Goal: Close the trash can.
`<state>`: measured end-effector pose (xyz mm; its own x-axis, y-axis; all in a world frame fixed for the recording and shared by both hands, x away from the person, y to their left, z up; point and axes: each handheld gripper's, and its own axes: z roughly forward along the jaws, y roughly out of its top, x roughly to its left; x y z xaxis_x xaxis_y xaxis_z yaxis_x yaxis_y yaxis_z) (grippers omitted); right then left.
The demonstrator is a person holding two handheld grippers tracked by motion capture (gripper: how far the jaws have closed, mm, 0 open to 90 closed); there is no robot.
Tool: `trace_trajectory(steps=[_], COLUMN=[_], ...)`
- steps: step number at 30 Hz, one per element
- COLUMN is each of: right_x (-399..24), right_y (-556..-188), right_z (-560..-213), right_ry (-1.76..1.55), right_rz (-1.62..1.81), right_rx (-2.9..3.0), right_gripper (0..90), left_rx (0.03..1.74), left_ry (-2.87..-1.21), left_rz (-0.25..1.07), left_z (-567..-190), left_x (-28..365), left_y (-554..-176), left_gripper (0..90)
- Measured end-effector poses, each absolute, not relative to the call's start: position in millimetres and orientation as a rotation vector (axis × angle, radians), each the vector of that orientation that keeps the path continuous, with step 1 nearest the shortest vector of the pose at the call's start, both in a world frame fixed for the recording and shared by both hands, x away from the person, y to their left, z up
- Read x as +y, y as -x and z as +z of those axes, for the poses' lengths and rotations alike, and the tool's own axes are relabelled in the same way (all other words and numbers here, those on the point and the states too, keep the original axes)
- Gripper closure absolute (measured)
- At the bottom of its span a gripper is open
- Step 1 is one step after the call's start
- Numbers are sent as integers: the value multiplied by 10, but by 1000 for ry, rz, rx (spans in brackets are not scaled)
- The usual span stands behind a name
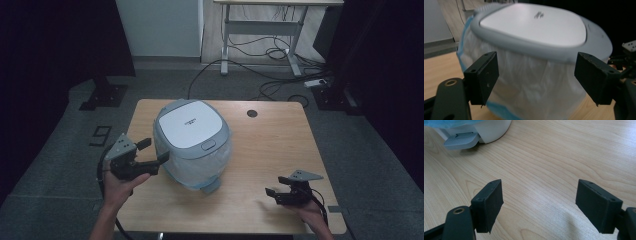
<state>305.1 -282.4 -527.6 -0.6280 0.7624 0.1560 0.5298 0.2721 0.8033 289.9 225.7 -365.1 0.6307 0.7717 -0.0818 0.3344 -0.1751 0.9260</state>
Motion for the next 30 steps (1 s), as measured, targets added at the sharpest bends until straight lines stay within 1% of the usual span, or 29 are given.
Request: trace_trajectory(steps=[8, 18, 23, 30], right_x=[-2854, -2863, -2885, -2896], right_y=[-3066, -3091, -3092, -3093], right_z=[-5285, -5320, -5322, -5320], right_ry=[-1200, -1213, -1220, -1218], right_rz=[1284, 1271, 1270, 1268], right_rx=[2278, 2278, 2272, 2262], right_gripper=[213, 210, 211, 210], left_rx=[954, 1028, 1047, 1053], left_ry=[-1791, -1845, -1856, -1869], left_rz=[479, 430, 416, 416], left_z=[-4060, -4536, -4650, -4690], left_x=[2417, 2430, 2417, 2405], left_y=[-2784, -2870, -2920, -2953], left_gripper=[199, 200, 200, 200])
